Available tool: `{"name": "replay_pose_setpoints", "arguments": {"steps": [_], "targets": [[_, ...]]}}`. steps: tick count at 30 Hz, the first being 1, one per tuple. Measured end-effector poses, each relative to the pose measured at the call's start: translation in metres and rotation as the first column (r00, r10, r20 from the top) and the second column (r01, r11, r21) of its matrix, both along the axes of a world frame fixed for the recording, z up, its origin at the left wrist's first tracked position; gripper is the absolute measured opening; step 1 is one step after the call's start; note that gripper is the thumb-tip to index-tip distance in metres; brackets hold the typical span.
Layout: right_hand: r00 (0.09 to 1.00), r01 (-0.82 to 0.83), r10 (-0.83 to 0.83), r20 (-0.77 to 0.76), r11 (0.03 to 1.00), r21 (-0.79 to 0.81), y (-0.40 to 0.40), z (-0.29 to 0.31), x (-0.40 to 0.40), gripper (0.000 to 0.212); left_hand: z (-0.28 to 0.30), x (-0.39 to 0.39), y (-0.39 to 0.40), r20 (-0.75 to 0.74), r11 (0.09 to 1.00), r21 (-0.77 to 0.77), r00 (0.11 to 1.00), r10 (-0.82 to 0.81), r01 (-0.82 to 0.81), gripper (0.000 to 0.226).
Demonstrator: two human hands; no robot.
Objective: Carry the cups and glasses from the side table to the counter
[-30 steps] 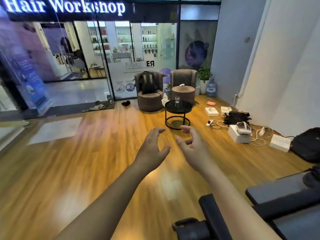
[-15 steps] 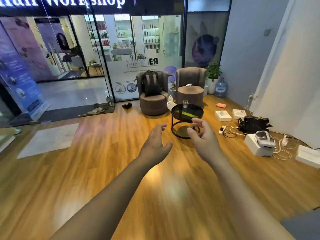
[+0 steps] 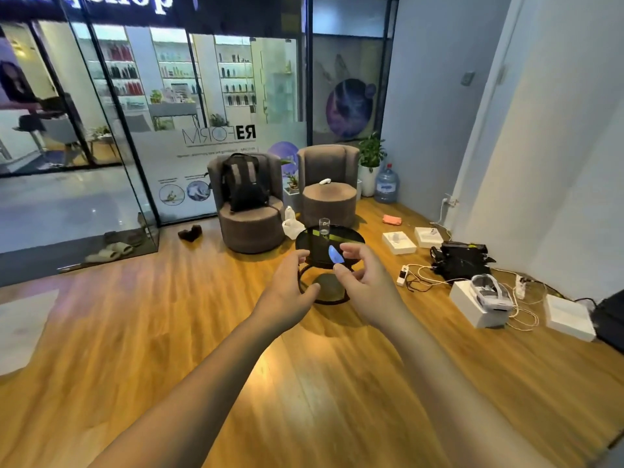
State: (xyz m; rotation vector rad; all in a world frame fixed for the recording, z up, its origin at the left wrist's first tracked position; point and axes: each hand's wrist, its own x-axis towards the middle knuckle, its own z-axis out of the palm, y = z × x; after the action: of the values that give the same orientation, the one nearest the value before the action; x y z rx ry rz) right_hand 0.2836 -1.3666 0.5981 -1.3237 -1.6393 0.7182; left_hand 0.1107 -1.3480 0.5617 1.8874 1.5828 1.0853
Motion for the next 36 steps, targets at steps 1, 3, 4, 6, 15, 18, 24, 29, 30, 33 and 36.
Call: {"name": "replay_pose_setpoints", "arguments": {"steps": [1, 3, 4, 6, 15, 18, 24, 29, 30, 33, 36], "targets": [[1.000, 0.008, -0.008, -0.002, 1.000, -0.008, 0.026, 0.000, -0.008, 0.039, 0.001, -0.008, 0.030, -0.005, 1.000, 0.000, 1.000, -0.002, 0.002, 0.064], [1.000, 0.007, -0.007, 0.000, 1.000, -0.029, 0.070, 0.001, -0.022, 0.040, 0.004, -0.021, 0.082, -0.008, 1.000, -0.011, 1.000, 0.000, 0.000, 0.064], [1.000, 0.002, -0.002, 0.012, 1.000, -0.027, 0.092, 0.001, -0.029, 0.041, 0.006, -0.027, 0.108, -0.008, 1.000, -0.012, 1.000, -0.010, 0.010, 0.064], [0.999, 0.005, -0.004, 0.031, 1.000, -0.031, 0.137, 0.002, -0.040, 0.043, 0.009, -0.038, 0.159, 0.001, 0.999, -0.014, 0.999, -0.040, 0.040, 0.065], [0.998, 0.066, -0.068, -0.017, 0.992, -0.108, 0.315, -0.024, -0.059, 0.043, -0.020, -0.055, 0.343, 0.018, 0.991, -0.062, 0.993, -0.117, 0.118, 0.060], [0.997, 0.071, -0.073, -0.014, 0.990, -0.120, 0.382, -0.035, -0.055, 0.043, -0.030, -0.051, 0.408, 0.019, 0.988, -0.073, 0.991, -0.132, 0.133, 0.061], [0.997, 0.074, -0.077, -0.012, 0.980, -0.185, 0.528, -0.049, -0.035, 0.039, -0.042, -0.034, 0.548, 0.069, 0.980, -0.139, 0.989, -0.130, 0.139, 0.060], [0.997, 0.081, -0.079, 0.016, 0.971, -0.224, 0.658, -0.052, -0.019, 0.040, -0.050, -0.022, 0.663, 0.067, 0.973, -0.193, 0.991, -0.119, 0.129, 0.058], [0.997, 0.078, -0.076, 0.019, 0.969, -0.235, 0.680, -0.054, -0.019, 0.039, -0.053, -0.022, 0.681, 0.077, 0.971, -0.205, 0.991, -0.108, 0.122, 0.058], [0.999, 0.051, -0.047, 0.022, 0.966, -0.254, 0.731, -0.064, -0.019, 0.037, -0.064, -0.026, 0.729, 0.080, 0.965, -0.238, 0.993, -0.091, 0.108, 0.060], [0.999, 0.046, -0.040, 0.028, 0.959, -0.281, 0.778, -0.086, -0.019, 0.034, -0.078, -0.032, 0.780, 0.058, 0.958, -0.271, 0.995, -0.083, 0.095, 0.062]]}}
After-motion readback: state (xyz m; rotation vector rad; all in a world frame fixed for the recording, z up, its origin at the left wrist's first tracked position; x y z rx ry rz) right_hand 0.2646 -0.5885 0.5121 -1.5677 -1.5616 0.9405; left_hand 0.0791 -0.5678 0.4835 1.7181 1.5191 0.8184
